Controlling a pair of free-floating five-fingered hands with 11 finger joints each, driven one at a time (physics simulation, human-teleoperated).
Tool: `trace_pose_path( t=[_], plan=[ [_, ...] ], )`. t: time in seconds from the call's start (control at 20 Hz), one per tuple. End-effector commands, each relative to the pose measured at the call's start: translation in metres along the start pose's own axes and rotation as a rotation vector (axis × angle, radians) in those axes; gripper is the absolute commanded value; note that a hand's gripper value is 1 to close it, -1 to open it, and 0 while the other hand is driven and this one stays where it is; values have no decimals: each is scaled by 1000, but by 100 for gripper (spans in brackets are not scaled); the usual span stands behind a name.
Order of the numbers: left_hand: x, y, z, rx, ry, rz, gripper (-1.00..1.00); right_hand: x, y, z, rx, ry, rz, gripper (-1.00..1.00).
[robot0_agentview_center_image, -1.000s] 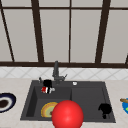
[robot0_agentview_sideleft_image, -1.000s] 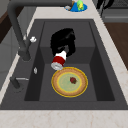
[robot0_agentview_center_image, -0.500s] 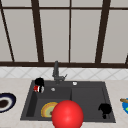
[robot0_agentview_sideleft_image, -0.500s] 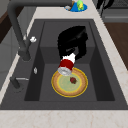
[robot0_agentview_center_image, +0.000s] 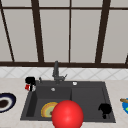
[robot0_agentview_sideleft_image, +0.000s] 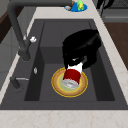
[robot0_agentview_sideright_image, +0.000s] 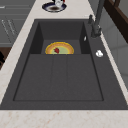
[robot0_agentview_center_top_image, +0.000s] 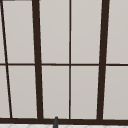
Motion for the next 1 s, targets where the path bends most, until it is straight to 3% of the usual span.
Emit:
trace_pose_path(
  t=[0.0, 0.7, 0.95],
  plan=[
    [3, 7, 31, 10, -4, -3, 100, 0, 0, 0, 0, 0, 0, 0],
    [5, -31, 146, 28, -13, -19, 100, 0, 0, 0, 0, 0, 0, 0],
    [48, -33, 171, 13, 6, 31, 100, 0, 0, 0, 0, 0, 0, 0]
  ],
)
